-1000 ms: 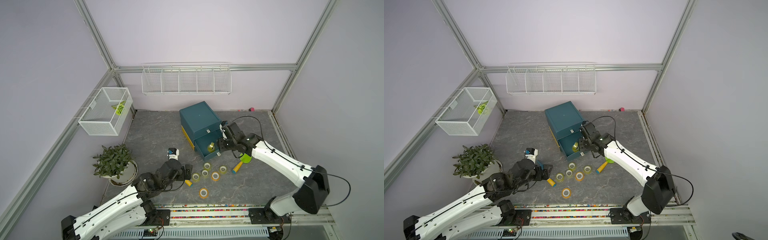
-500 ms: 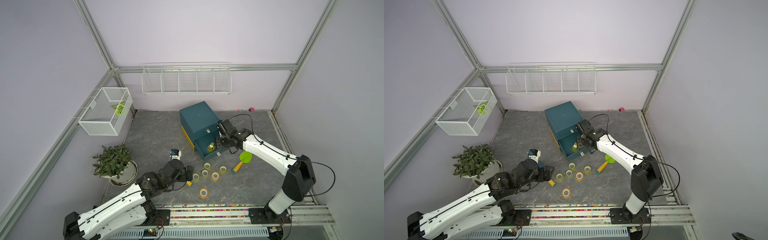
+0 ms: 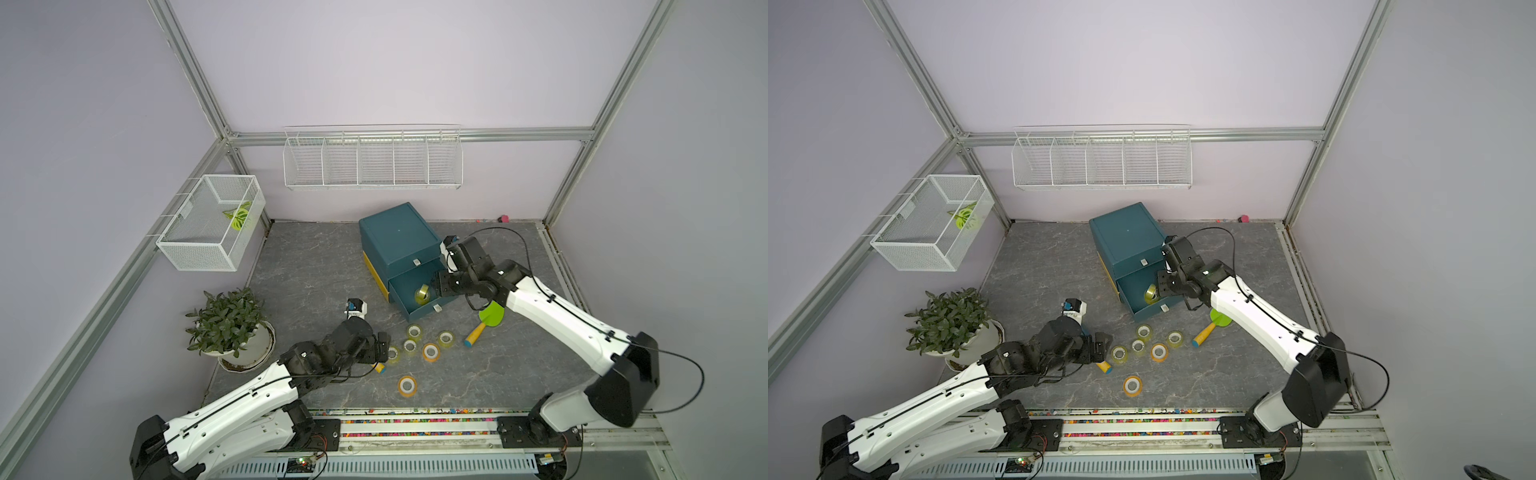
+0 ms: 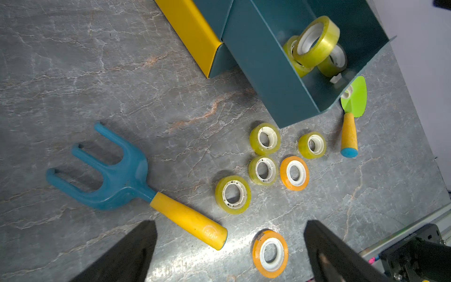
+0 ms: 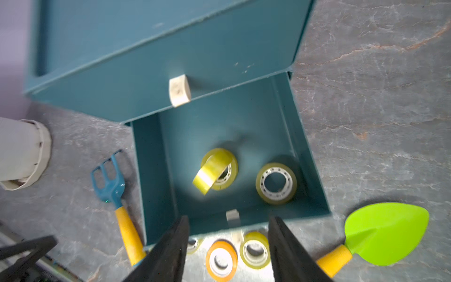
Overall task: Place the transparent tape into the drawer according to color
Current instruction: Place the tape in the drawer, then pick up the tape at the center of the board.
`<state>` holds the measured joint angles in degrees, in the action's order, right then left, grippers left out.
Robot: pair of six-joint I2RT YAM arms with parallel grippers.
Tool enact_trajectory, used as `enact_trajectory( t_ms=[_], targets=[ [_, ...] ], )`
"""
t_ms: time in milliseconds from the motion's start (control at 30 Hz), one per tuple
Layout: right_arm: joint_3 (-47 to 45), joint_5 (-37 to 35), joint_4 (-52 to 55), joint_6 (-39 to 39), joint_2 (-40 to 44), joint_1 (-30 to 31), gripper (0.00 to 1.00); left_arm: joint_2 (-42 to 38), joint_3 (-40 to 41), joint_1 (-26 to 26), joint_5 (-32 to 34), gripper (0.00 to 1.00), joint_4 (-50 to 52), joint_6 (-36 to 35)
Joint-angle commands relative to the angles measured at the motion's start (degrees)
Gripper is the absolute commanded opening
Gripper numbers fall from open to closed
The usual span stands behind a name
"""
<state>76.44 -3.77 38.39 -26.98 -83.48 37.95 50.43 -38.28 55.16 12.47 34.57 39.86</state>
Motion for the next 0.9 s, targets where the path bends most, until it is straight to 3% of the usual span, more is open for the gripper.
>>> enact_trajectory(
  t_ms=[0,300,500,867],
  targets=[
    [-3.75,2.03,-2.20,-0.35,4.95,1.41,0.57,0.60,-0.02,0.13,-0.67,1.00,-0.90,-0.84],
    [-15.79,3.77,-4.44,-1.79,16.79,7.51,0.57,2.20,0.20,0.13,-1.20,1.00,-1.65,-0.88],
    [-24.02,1.21,-4.22,-4.45,21.80,10.70,0.57,4.28,0.92,0.13,-2.56,0.98,-2.91,-1.28],
    [-32.06,-0.89,-5.63,-7.82,26.10,11.44,0.57,17.19,-1.81,0.13,-6.72,0.91,-4.06,-4.95]
  ],
)
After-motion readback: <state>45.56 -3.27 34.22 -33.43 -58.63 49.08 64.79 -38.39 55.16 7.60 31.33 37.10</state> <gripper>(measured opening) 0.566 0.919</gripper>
